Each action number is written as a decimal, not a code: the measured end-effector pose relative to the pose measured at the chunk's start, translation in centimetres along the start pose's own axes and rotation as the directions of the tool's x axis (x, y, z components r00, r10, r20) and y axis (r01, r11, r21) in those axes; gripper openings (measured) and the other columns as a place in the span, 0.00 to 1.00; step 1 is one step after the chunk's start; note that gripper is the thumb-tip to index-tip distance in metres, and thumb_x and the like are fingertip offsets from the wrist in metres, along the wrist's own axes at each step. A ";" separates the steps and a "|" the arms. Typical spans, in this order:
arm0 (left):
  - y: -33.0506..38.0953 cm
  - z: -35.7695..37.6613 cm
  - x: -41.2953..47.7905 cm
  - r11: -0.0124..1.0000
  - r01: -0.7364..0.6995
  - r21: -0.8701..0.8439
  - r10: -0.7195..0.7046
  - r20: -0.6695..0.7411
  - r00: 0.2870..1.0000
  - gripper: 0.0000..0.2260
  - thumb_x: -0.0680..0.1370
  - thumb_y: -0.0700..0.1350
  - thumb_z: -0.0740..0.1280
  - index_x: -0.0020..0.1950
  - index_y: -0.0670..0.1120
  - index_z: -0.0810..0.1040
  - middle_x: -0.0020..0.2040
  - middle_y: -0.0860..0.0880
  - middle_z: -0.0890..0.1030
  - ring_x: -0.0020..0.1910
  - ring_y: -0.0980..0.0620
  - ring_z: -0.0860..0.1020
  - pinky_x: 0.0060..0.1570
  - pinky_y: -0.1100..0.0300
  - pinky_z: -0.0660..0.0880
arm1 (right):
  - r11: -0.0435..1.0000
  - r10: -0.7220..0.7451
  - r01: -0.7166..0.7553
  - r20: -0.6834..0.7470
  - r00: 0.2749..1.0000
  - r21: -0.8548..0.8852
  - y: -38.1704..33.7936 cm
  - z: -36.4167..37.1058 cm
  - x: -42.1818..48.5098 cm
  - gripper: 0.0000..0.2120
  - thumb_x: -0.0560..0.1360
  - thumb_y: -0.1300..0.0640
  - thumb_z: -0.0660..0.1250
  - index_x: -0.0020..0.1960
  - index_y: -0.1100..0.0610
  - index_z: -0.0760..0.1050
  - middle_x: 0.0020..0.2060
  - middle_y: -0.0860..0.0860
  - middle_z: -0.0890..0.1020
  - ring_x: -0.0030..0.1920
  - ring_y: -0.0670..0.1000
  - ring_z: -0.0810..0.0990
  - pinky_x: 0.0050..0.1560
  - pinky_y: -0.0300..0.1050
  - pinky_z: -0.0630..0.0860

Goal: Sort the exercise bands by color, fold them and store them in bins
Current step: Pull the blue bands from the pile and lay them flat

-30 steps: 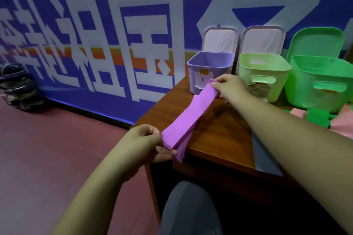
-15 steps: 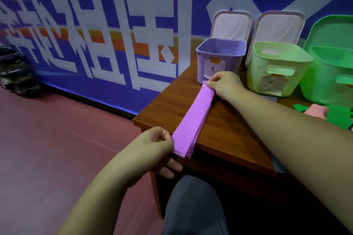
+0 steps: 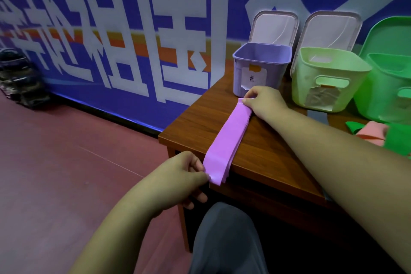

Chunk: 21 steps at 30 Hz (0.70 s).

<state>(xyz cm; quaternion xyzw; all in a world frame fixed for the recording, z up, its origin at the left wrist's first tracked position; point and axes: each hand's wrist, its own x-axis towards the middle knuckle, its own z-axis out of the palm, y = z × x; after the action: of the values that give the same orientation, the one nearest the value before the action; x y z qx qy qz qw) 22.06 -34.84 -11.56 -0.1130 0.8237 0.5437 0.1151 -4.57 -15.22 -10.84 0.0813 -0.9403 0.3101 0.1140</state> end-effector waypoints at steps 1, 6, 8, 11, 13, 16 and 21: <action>0.1 0.0 -0.1 1.000 0.009 0.012 -0.009 -0.010 1.000 0.09 0.83 0.44 0.70 0.58 0.41 0.75 0.44 0.42 0.85 0.40 0.47 0.88 0.33 0.55 0.79 | 1.000 -0.006 0.006 -0.001 1.000 0.002 -0.1 -0.1 -0.2 0.07 0.82 0.50 0.72 0.57 0.51 0.85 0.58 0.52 0.84 0.55 0.52 0.77 0.52 0.46 0.74; 0.3 -0.1 0.0 0.977 0.015 0.214 0.025 -0.182 0.983 0.09 0.80 0.49 0.69 0.53 0.45 0.76 0.43 0.44 0.86 0.39 0.49 0.85 0.39 0.50 0.81 | 1.000 -0.013 0.013 0.017 1.000 -0.011 0.3 -1.8 -0.9 0.10 0.83 0.51 0.71 0.62 0.52 0.83 0.60 0.53 0.84 0.58 0.54 0.80 0.54 0.45 0.73; 0.7 0.0 0.1 0.961 0.006 0.277 0.072 -0.271 0.960 0.09 0.79 0.51 0.69 0.49 0.47 0.75 0.41 0.45 0.84 0.37 0.48 0.81 0.40 0.50 0.79 | 1.000 -0.020 0.020 0.027 0.999 -0.021 0.8 -3.0 -1.4 0.09 0.82 0.53 0.71 0.61 0.52 0.84 0.60 0.53 0.84 0.60 0.55 0.81 0.56 0.45 0.74; 2.2 0.7 0.1 0.946 -0.042 0.321 0.153 -0.330 0.932 0.10 0.79 0.52 0.69 0.45 0.47 0.74 0.40 0.48 0.82 0.37 0.50 0.78 0.38 0.54 0.72 | 0.999 -0.038 0.039 0.049 0.998 -0.017 1.6 -5.1 -2.4 0.08 0.81 0.55 0.70 0.58 0.52 0.86 0.59 0.52 0.85 0.59 0.54 0.81 0.57 0.43 0.73; 3.6 1.6 0.0 0.935 -0.089 0.344 0.200 -0.304 0.932 0.10 0.80 0.52 0.69 0.45 0.47 0.75 0.40 0.49 0.82 0.38 0.51 0.79 0.37 0.56 0.71 | 0.999 -0.042 0.043 0.078 0.996 -0.016 2.2 -6.7 -3.3 0.07 0.82 0.55 0.70 0.54 0.50 0.87 0.55 0.50 0.86 0.53 0.52 0.82 0.55 0.43 0.75; 5.9 3.6 0.5 0.916 -0.169 0.364 0.258 -0.212 0.943 0.09 0.81 0.52 0.69 0.45 0.47 0.78 0.38 0.49 0.83 0.34 0.51 0.81 0.34 0.57 0.76 | 0.999 -0.034 0.033 0.086 0.996 0.010 3.3 -9.4 -4.8 0.06 0.81 0.52 0.70 0.50 0.49 0.87 0.49 0.47 0.87 0.48 0.50 0.82 0.49 0.45 0.78; 10.7 8.5 1.8 0.870 -0.352 0.344 0.360 0.044 0.932 0.09 0.83 0.53 0.68 0.51 0.48 0.80 0.41 0.50 0.86 0.34 0.56 0.80 0.38 0.57 0.77 | 0.994 -0.024 0.019 0.046 0.999 0.111 6.7 -15.2 -7.9 0.06 0.81 0.53 0.71 0.47 0.50 0.86 0.34 0.43 0.80 0.36 0.46 0.77 0.35 0.41 0.69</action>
<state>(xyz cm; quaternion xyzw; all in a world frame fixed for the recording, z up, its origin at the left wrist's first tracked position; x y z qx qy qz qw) 17.55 -23.03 -6.07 0.0567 0.9141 0.4009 0.0223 3.97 -0.13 -4.84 0.1051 -0.9232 0.3585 0.0903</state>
